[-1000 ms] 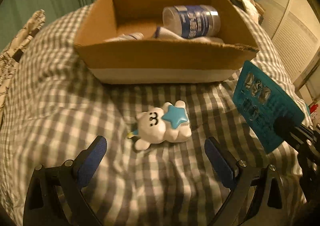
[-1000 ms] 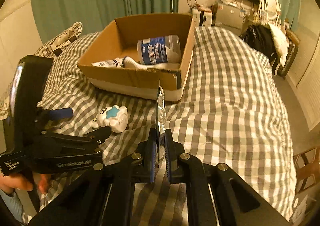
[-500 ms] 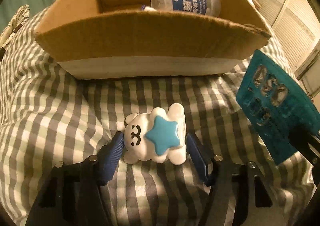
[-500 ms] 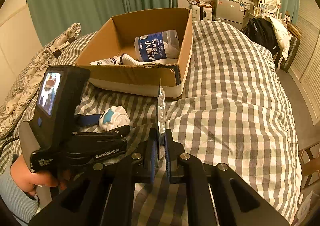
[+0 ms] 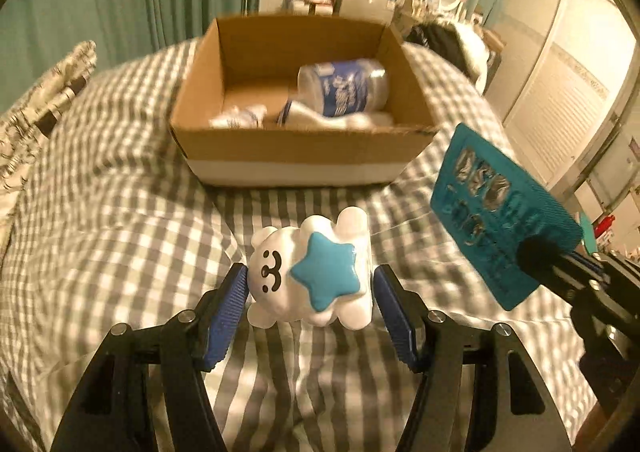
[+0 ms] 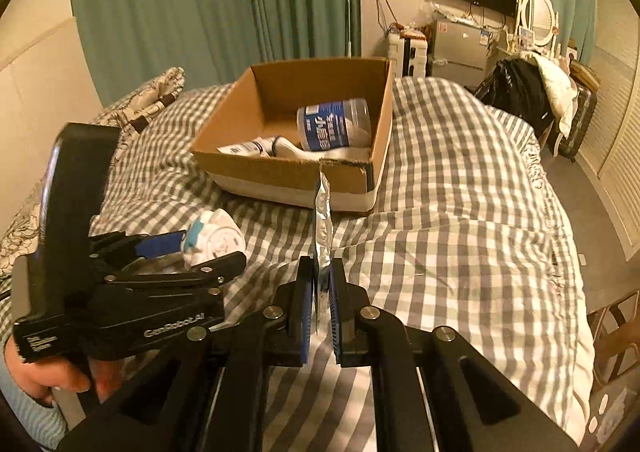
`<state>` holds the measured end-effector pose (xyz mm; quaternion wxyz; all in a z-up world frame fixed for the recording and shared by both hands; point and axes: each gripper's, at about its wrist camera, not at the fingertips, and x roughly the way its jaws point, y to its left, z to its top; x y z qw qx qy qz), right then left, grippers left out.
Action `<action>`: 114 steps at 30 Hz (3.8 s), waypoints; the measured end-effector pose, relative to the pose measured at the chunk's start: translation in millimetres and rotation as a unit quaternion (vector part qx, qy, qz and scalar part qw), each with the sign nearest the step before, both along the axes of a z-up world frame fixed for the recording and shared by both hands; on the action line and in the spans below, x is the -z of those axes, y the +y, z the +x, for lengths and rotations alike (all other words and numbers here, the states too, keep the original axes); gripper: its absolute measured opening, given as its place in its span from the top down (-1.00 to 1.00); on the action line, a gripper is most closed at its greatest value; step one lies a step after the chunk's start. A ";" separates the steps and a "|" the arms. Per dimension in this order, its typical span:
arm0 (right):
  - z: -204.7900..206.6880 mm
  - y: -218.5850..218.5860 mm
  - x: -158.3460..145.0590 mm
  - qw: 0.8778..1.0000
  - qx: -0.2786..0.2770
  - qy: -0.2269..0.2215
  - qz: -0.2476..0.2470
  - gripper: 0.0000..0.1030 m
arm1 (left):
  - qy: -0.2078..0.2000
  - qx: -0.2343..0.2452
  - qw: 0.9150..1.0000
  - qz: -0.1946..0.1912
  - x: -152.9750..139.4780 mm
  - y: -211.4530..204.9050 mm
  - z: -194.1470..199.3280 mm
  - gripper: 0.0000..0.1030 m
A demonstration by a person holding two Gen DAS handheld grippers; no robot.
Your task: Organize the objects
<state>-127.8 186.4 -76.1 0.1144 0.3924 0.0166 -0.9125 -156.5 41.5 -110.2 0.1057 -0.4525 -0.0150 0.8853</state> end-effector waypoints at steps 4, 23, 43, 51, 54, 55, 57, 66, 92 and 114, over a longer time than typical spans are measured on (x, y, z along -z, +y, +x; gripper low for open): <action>17.0 0.0 -21.6 1.000 0.001 0.022 -0.001 0.86 | 0.032 -0.002 0.999 0.003 -29.6 0.8 16.3 -0.28; -2.2 -13.0 -124.5 0.989 -0.033 0.142 -0.012 0.86 | 0.163 -0.040 0.986 -0.015 -131.3 -20.4 -19.5 -0.28; -154.7 -26.6 -84.5 0.992 -0.058 0.102 -0.043 0.86 | 0.133 -0.034 0.989 -0.050 -64.8 -13.1 -147.4 -0.28; -192.1 -31.6 -39.1 0.993 -0.084 0.057 -0.064 0.86 | 0.104 -0.020 0.992 -0.063 -27.6 -11.3 -166.7 -0.28; -203.1 -31.2 -27.3 0.992 -0.088 0.037 -0.083 0.85 | 0.095 -0.024 0.993 -0.061 -21.0 -13.8 -168.8 -0.28; -205.0 -30.9 -24.7 0.992 -0.086 0.035 -0.084 0.85 | 0.091 -0.023 0.994 -0.056 -19.1 -15.6 -169.6 -0.29; -206.3 -29.7 -22.2 0.993 -0.077 0.037 -0.078 0.85 | 0.083 -0.023 0.995 -0.054 -16.9 -15.9 -170.3 -0.35; -198.5 -4.3 -40.2 0.994 -0.021 0.060 -0.089 -0.26 | 0.122 -0.025 0.989 -0.080 -33.9 -5.5 -157.6 -0.93; -4.4 46.3 -211.4 0.965 0.095 0.244 -0.033 -0.99 | 0.310 -0.058 0.948 -0.034 -196.5 -26.4 5.5 -1.00; 0.8 49.4 -69.4 0.970 0.131 0.207 -0.016 -0.99 | 0.294 -0.099 0.950 -0.028 -89.6 -32.4 48.4 -1.00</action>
